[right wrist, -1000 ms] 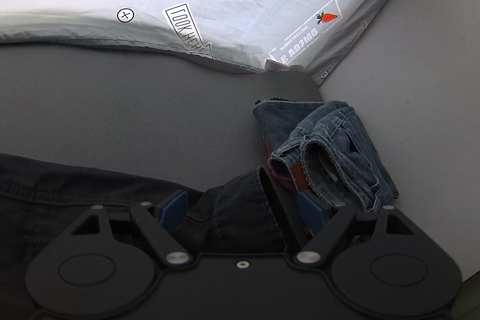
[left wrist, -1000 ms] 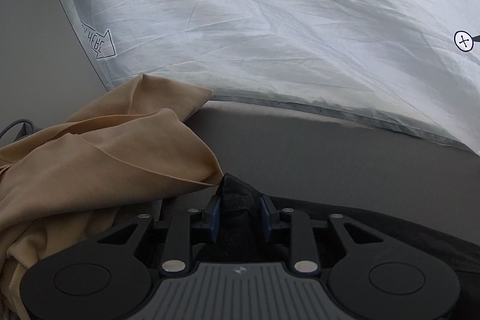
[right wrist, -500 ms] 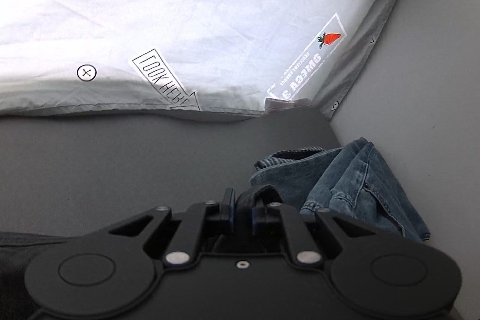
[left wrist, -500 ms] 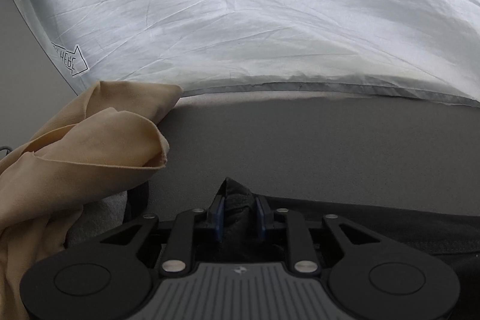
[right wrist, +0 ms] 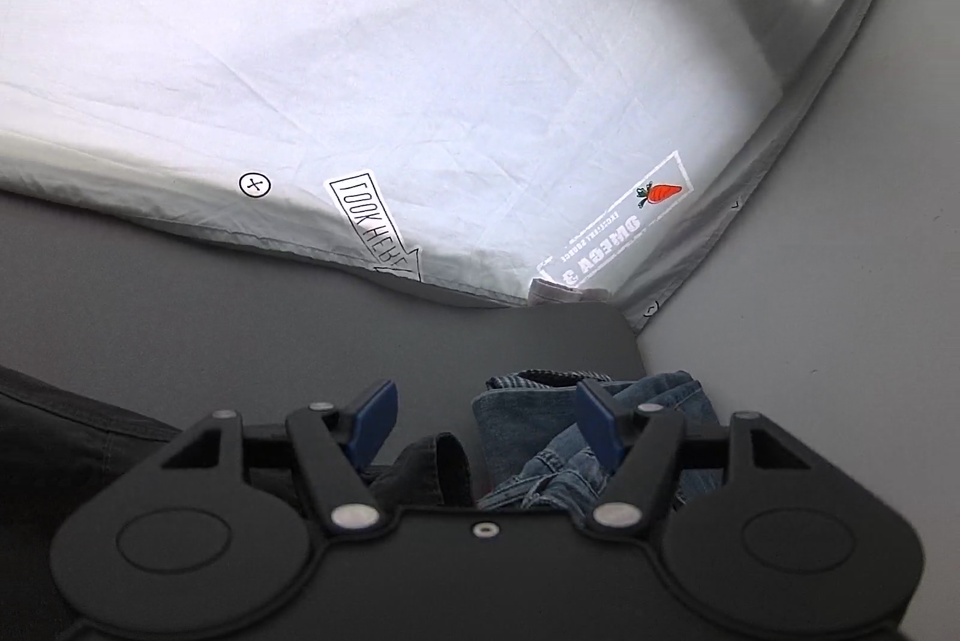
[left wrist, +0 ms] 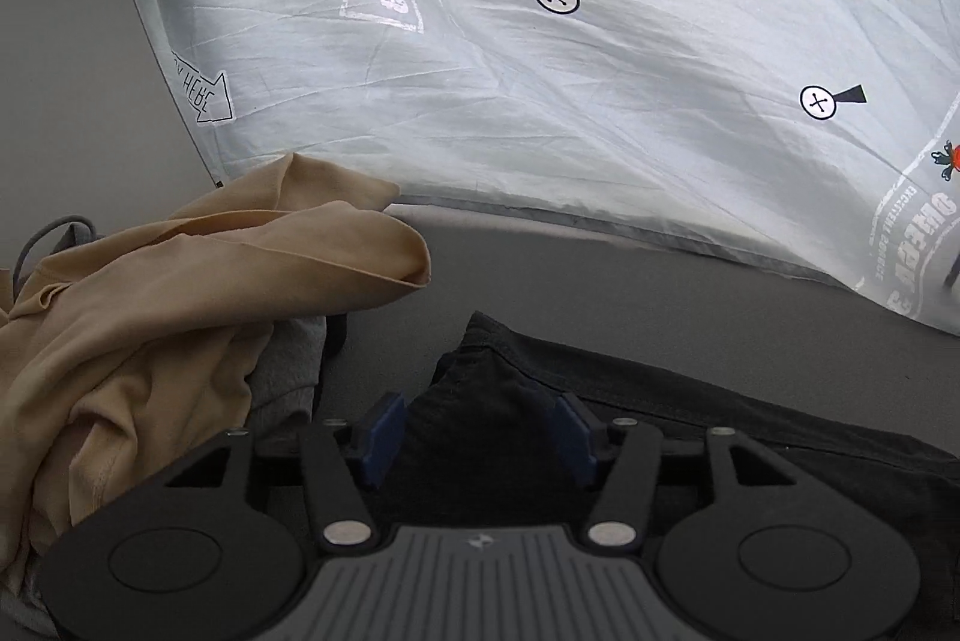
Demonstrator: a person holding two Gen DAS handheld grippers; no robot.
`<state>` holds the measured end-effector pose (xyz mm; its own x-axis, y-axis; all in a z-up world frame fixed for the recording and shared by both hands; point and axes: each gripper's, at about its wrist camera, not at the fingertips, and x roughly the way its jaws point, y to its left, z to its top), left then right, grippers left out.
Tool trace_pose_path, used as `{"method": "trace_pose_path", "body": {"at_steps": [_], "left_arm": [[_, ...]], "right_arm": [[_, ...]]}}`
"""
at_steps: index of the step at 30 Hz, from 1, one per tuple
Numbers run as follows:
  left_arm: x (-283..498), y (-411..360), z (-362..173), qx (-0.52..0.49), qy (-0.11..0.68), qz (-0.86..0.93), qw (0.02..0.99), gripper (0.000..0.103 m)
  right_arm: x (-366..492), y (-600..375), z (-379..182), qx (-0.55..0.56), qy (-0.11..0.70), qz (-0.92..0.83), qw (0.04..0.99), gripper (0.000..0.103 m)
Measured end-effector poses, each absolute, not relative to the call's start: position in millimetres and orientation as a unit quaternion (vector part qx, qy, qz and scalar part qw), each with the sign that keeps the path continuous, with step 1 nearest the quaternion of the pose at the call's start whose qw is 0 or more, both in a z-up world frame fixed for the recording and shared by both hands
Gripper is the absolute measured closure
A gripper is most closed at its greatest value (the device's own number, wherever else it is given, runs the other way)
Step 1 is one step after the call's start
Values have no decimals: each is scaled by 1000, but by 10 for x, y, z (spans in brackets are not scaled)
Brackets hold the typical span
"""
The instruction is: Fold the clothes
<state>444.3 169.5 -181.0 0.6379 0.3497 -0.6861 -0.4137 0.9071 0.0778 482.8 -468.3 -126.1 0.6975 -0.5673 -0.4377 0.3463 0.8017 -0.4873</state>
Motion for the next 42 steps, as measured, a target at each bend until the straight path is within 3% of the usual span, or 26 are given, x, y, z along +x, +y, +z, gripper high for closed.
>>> {"method": "trace_pose_path", "body": {"at_steps": [3, 9, 17, 23, 38, 42], "left_arm": [[3824, 1485, -1709, -73, 370, 192, 906, 39], [2785, 1077, -1856, -91, 412, 164, 892, 38], [1942, 1132, -2194, -138, 455, 194, 858, 37], [1468, 1359, -2326, -166, 457, 235, 842, 37], [795, 1704, -2199, -216, 436, 326, 810, 34], [735, 1537, -2074, -187, 433, 333, 816, 34]], "right_arm": [[4292, -4537, -1254, -131, 304, -244, 912, 37], [3273, -3821, -1750, -109, 367, -179, 906, 38], [2418, -3595, -2267, -79, 439, -166, 880, 36], [2109, -3921, -2211, -42, 448, -197, 871, 28], [2016, -4091, -2157, 25, 445, -204, 871, 25], [1981, -4212, -2132, 54, 435, -210, 874, 24]]}}
